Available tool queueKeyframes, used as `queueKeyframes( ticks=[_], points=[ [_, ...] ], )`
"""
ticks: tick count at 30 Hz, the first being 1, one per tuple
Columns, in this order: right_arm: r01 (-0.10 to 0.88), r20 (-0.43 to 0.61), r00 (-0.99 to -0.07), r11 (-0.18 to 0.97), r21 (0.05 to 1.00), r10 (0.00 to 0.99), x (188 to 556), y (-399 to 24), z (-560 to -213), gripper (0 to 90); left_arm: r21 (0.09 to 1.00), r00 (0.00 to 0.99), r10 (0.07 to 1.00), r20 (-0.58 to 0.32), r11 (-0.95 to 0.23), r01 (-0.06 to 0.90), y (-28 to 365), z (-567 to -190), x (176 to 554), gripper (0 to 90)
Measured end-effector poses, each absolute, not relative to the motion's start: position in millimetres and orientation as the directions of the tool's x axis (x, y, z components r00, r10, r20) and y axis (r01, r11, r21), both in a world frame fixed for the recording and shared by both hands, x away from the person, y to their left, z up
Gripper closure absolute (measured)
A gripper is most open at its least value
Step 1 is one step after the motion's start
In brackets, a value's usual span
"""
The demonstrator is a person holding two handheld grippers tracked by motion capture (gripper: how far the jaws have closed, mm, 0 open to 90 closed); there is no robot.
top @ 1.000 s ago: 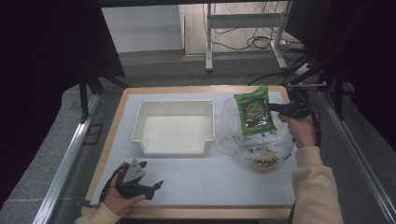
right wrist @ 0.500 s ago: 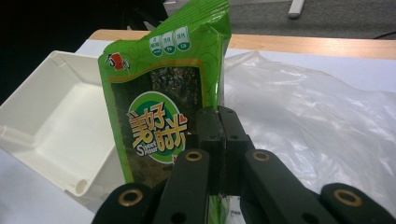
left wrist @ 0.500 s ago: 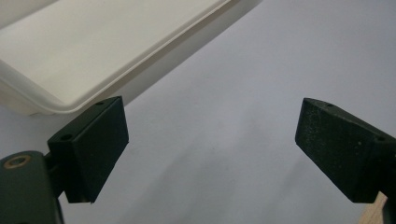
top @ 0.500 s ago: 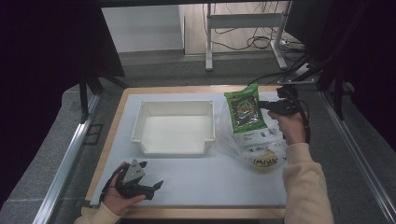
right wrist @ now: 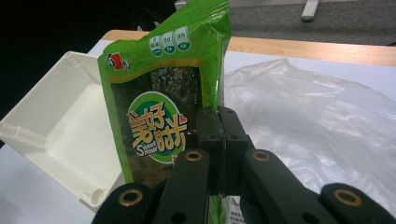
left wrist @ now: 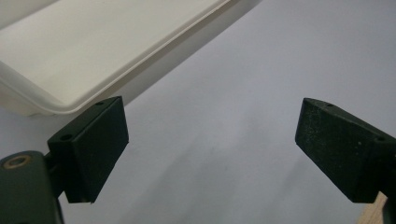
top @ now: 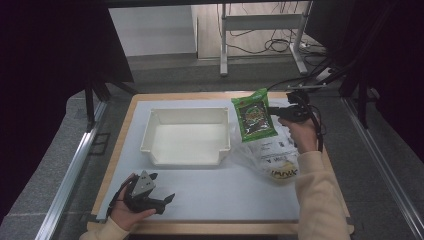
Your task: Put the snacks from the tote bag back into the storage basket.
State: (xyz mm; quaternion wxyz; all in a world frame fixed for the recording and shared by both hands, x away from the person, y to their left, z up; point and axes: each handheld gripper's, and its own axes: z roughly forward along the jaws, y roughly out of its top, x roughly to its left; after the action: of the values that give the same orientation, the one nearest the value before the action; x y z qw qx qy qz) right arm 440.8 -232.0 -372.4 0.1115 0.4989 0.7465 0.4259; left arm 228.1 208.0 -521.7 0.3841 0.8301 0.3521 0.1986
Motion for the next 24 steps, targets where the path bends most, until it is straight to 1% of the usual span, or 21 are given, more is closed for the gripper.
queueKeyframes(
  ticks=[5, 24],
  points=[
    [0.650, 0.284, -0.492, 0.131, 0.749, 0.823, 443, -225, -375, 90.0, 0.778, 0.673, 0.737, 0.060, -0.457, 0.431, 208, -521, 228, 9.4],
    [0.647, 0.305, -0.526, 0.142, 0.749, 0.794, 448, -200, -375, 90.0, 0.779, 0.673, 0.738, 0.059, -0.455, 0.431, 209, -521, 228, 9.4]
  ],
)
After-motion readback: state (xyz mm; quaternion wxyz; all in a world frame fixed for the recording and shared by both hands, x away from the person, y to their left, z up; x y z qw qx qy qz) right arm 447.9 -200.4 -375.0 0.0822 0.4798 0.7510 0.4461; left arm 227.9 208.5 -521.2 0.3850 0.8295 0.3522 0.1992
